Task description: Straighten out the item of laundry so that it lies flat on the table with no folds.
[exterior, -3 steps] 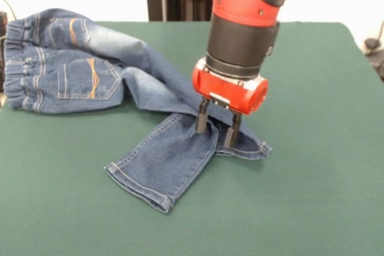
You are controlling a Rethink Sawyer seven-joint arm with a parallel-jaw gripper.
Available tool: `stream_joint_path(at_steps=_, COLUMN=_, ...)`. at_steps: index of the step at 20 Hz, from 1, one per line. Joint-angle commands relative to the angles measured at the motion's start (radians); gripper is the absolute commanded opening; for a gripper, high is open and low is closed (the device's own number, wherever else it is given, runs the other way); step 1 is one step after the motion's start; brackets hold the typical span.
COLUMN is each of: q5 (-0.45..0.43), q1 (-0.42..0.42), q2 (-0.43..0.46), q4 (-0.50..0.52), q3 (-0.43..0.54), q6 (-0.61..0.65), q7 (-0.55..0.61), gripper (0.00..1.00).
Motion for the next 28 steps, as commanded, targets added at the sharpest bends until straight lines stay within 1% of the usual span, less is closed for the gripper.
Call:
stream_joint_path(at_steps=1, q5=0.197, q1=0.181, q2=0.181, q4=0.060, q3=-0.203, q6=0.275, q7=0.654, gripper=1.00)
stream_joint_path(at_steps=2, q5=0.203, q1=0.191, q2=0.203, q4=0.046, q3=-0.237, q6=0.318, q7=0.692, gripper=1.00)
stream_joint_path(at_steps=5, q5=0.208, q1=0.201, q2=0.227, q4=0.032, q3=-0.272, q6=0.379, q7=0.754, gripper=1.00)
stream_joint_path(at_steps=7, q5=0.205, q1=0.195, q2=0.226, q4=0.033, q3=-0.263, q6=0.392, q7=0.772, gripper=1.00)
stream_joint_path(at_steps=11, q5=0.195, q1=0.161, q2=0.194, q4=0.059, q3=-0.172, q6=0.390, q7=0.771, gripper=1.00)
stream_joint_path(at_steps=14, q5=0.172, q1=0.116, q2=0.182, q4=0.090, q3=-0.094, q6=0.349, q7=0.715, gripper=1.00)
stream_joint_path(at_steps=18, q5=0.147, q1=0.070, q2=0.196, q4=0.101, q3=-0.032, q6=0.275, q7=0.658, gripper=1.00)
stream_joint_path(at_steps=21, q5=0.139, q1=0.048, q2=0.185, q4=0.123, q3=0.018, q6=0.258, q7=0.625, gripper=1.00)
stream_joint_path(at_steps=22, q5=0.141, q1=0.024, q2=0.160, q4=0.153, q3=0.065, q6=0.247, q7=0.585, gripper=1.00)
stream_joint_path(at_steps=24, q5=0.143, q1=0.004, q2=0.118, q4=0.192, q3=0.117, q6=0.275, q7=0.552, gripper=1.00)
stream_joint_path(at_steps=26, q5=0.131, q1=0.001, q2=0.069, q4=0.228, q3=0.145, q6=0.315, q7=0.529, gripper=1.00)
stream_joint_path(at_steps=28, q5=0.108, q1=0.001, q2=0.030, q4=0.255, q3=0.165, q6=0.316, q7=0.503, gripper=1.00)
